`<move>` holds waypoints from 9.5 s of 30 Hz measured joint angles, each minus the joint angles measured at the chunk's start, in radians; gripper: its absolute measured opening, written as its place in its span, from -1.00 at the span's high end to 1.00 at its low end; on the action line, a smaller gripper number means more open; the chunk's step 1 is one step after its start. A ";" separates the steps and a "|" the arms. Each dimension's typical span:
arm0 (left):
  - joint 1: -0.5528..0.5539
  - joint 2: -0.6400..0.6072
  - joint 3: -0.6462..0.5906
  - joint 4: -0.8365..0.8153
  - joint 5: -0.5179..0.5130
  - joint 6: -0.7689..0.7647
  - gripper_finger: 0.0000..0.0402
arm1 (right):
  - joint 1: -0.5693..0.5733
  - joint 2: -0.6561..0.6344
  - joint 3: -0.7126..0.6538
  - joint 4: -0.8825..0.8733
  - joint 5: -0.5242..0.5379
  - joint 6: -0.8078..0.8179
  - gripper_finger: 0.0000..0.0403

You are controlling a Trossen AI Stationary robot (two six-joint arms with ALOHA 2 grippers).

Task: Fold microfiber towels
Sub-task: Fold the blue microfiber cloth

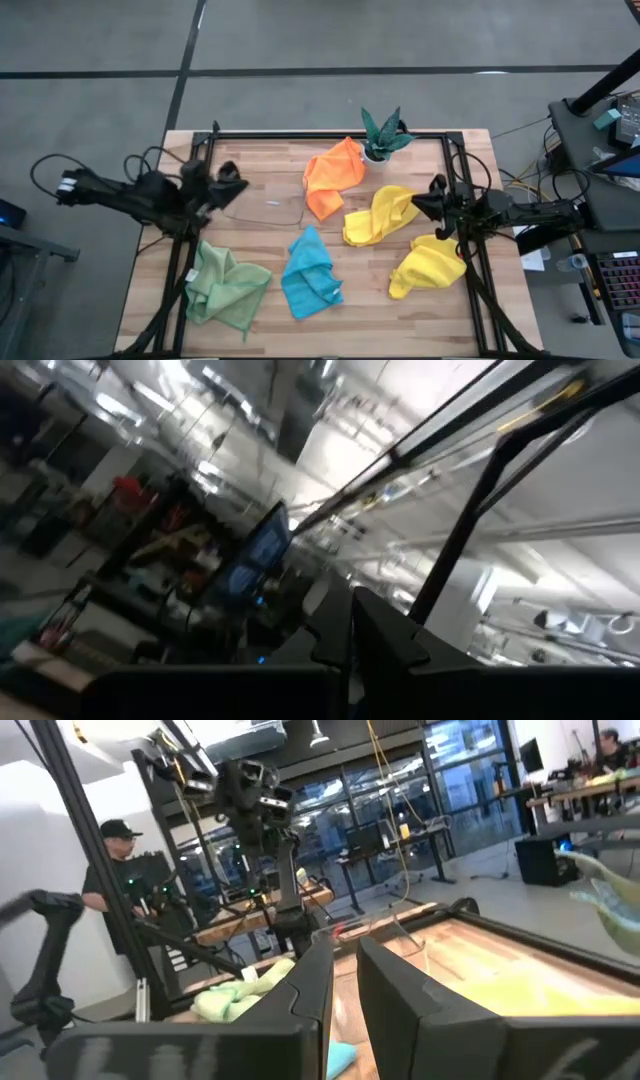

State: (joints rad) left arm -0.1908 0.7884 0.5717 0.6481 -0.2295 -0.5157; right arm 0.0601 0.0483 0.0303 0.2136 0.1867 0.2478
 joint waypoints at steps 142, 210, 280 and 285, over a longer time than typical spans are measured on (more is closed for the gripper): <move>-0.232 0.713 0.664 -0.796 -0.617 0.311 1.00 | 0.054 0.571 0.246 0.389 -0.186 -0.187 0.79; -0.237 0.713 0.660 -0.657 -0.686 0.392 1.00 | 0.254 1.172 0.740 0.211 0.040 -0.484 0.18; -0.234 0.718 0.659 -0.657 -0.748 0.315 1.00 | 0.263 1.313 0.888 0.158 0.229 -0.135 0.23; -0.230 0.725 0.659 -0.652 -0.756 0.285 1.00 | 0.263 1.313 0.888 0.158 0.260 -0.129 0.29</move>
State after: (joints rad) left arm -0.4211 1.5129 1.2304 -0.0042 -0.9855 -0.2306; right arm 0.3229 1.3617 0.9188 0.3720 0.4463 0.1189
